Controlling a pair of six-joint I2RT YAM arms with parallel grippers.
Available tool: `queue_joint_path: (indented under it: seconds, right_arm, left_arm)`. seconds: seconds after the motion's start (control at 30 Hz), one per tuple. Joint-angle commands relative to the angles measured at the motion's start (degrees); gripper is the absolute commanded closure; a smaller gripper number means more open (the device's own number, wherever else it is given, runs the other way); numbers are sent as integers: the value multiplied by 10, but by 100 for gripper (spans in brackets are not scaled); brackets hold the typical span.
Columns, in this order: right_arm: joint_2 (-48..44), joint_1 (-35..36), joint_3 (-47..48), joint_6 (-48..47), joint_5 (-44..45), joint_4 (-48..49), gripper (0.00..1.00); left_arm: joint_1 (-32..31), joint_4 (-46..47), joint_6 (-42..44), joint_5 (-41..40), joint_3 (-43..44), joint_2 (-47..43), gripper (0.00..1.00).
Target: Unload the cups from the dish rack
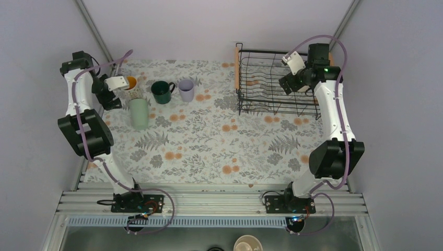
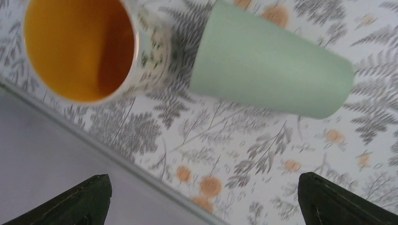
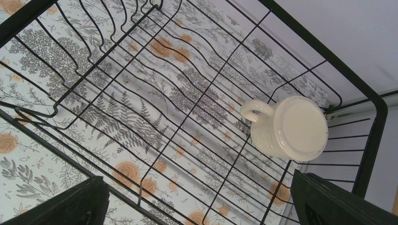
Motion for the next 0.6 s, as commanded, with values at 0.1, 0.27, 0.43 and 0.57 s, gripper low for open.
queue_joint_path:
  seconds: [0.1, 0.27, 0.43, 0.57]
  right_arm:
    - [-3, -3, -12, -11, -11, 27, 0]
    - [1, -3, -4, -12, -17, 24, 0]
    - [12, -3, 3, -11, -24, 16, 0]
    - [15, -3, 0, -10, -27, 15, 0]
  left_arm:
    - [-7, -36, 69, 165, 4, -4, 1]
    - [-22, -12, 83, 197, -17, -7, 1]
    - [-59, 23, 81, 210, -34, -10, 1]
    - [-97, 37, 77, 187, -22, 24, 1]
